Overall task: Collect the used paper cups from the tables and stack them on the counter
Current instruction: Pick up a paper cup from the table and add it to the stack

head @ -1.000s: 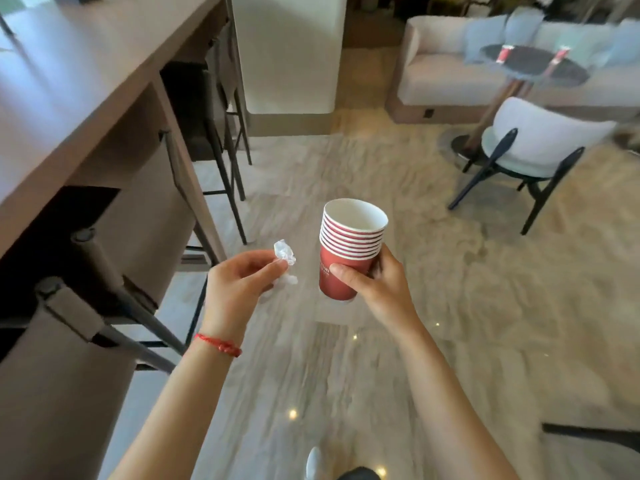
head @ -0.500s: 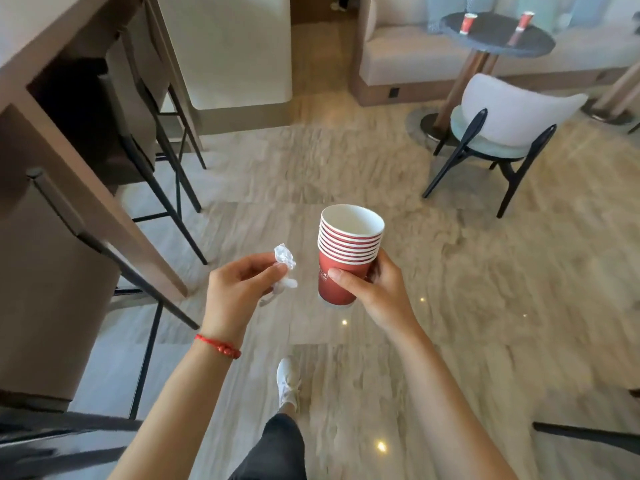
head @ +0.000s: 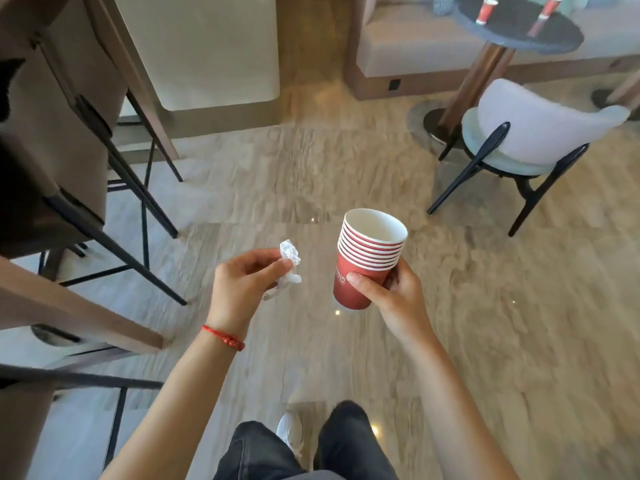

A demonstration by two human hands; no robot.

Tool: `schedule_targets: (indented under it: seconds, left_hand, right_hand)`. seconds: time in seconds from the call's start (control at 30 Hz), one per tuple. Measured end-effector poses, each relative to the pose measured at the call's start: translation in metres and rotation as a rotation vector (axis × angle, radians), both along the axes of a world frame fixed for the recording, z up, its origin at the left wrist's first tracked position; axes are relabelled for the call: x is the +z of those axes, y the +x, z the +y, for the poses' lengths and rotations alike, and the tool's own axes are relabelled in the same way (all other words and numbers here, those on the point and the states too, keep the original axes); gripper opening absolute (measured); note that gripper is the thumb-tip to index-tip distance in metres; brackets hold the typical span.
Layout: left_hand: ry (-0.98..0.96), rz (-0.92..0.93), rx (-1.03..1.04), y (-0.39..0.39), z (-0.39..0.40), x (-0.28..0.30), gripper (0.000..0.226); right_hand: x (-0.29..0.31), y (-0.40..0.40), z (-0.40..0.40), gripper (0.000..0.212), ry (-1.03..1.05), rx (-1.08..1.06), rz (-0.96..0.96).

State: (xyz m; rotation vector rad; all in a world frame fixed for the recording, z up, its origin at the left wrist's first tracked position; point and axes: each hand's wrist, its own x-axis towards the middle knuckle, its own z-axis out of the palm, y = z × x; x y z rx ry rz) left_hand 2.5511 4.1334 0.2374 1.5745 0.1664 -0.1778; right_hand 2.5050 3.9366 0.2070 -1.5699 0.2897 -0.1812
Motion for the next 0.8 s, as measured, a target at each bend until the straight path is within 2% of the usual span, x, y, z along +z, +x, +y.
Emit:
schedule_targets:
  seconds: [0.33,0.6,0.8]
  left_hand:
    - [0.018,0.037,0.006,0.183,-0.089,-0.025,0.007]
    - [0.037,0.033,0.023,0.325,-0.161,-0.015,0.004]
    - [0.031,0.041,0.037,0.429,-0.189,-0.022,0.005]
  right_hand:
    - [-0.017,0.183,-0.089,0.044,0.011,0.014,0.014]
    - [-0.002,0.328,-0.153,0.045,0.032,0.063,0.008]
    - [-0.013,0.431,-0.180,0.045,0.040,0.065,0.037]
